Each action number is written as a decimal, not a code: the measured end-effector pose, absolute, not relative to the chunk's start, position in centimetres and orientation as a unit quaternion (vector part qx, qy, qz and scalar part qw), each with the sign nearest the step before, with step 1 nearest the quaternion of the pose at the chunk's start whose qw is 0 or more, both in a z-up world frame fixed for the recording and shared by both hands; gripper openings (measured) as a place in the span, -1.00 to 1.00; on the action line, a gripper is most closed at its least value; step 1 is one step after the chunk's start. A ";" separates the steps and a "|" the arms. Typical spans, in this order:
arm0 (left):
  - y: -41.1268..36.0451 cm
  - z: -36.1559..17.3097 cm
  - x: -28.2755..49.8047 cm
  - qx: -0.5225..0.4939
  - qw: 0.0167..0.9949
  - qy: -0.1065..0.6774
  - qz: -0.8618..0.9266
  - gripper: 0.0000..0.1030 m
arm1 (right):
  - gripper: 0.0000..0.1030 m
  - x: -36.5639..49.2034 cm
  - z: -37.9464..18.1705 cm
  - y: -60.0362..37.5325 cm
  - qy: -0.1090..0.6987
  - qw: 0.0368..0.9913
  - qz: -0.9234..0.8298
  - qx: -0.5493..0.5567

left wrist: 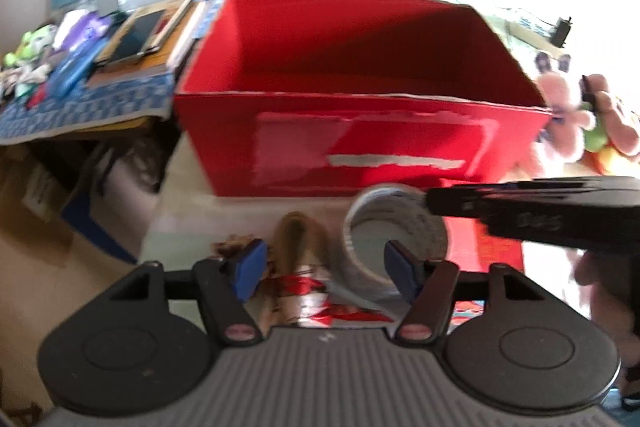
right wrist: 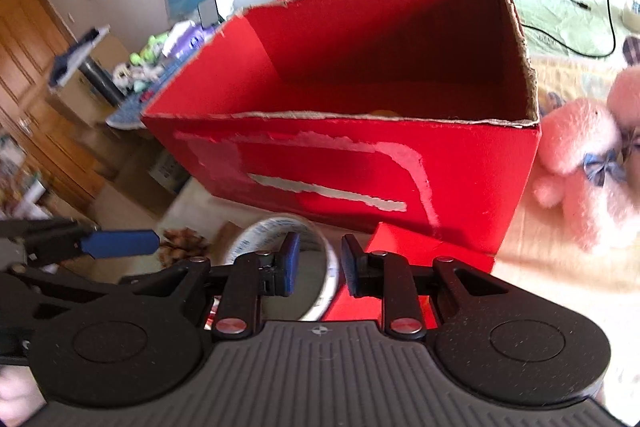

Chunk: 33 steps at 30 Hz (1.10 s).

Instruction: Organize objects

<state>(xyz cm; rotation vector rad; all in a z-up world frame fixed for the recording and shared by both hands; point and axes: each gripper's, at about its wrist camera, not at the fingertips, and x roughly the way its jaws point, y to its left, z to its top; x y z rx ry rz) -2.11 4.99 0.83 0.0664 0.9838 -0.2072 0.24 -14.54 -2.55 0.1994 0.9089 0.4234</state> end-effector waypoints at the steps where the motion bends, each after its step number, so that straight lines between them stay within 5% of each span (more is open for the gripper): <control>1: 4.7 0.6 -2.0 0.032 0.875 0.471 -0.105 0.22 | -0.51 0.3 -2.8 -14.5 0.438 0.871 0.203 0.092; 14: 4.7 -3.4 1.2 -0.022 0.834 0.532 -0.144 -0.08 | -0.78 1.2 -3.8 -14.8 0.456 0.859 0.216 0.087; 17: 4.5 -4.2 1.5 -0.029 0.822 0.548 -0.152 -0.49 | -0.77 1.1 -3.5 -15.1 0.452 0.859 0.220 0.093; 33: 4.4 3.1 -2.2 0.026 0.870 0.455 -0.189 -0.53 | -0.79 -0.8 1.7 -17.7 0.384 0.868 0.287 0.125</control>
